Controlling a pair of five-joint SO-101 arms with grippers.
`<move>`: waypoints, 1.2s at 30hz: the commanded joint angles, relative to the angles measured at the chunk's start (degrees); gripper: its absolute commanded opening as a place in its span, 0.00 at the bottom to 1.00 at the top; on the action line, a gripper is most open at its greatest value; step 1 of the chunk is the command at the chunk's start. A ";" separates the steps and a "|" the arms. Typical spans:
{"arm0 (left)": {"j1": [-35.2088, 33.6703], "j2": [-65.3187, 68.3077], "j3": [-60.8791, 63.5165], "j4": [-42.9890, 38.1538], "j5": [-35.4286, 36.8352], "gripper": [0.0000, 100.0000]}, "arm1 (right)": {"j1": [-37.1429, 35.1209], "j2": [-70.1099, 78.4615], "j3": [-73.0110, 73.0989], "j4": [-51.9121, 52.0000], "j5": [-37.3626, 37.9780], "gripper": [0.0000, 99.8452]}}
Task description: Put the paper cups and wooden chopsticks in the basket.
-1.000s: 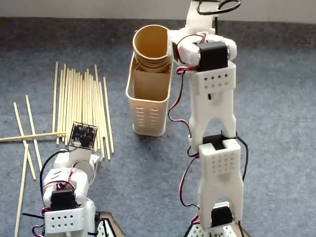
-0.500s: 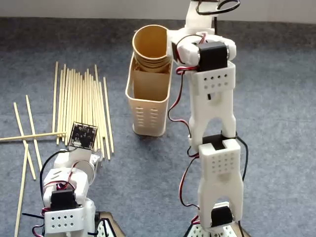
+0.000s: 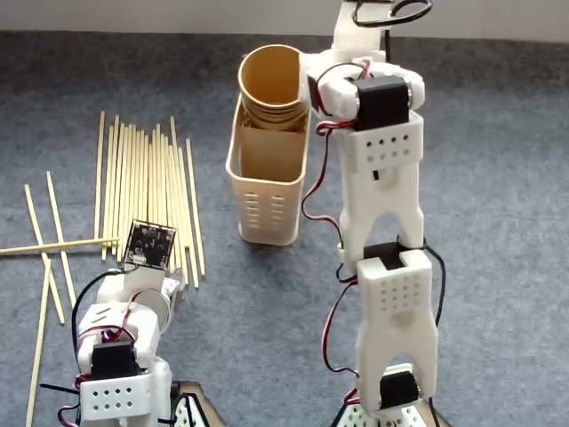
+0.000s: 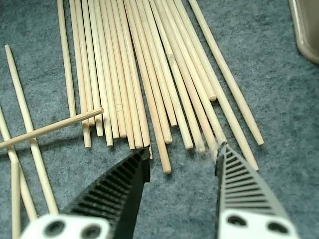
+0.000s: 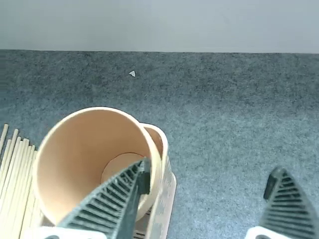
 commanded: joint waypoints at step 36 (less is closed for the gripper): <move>0.84 -1.10 1.01 -0.18 -0.62 0.22 | -0.66 -0.31 -13.93 3.38 -0.35 0.36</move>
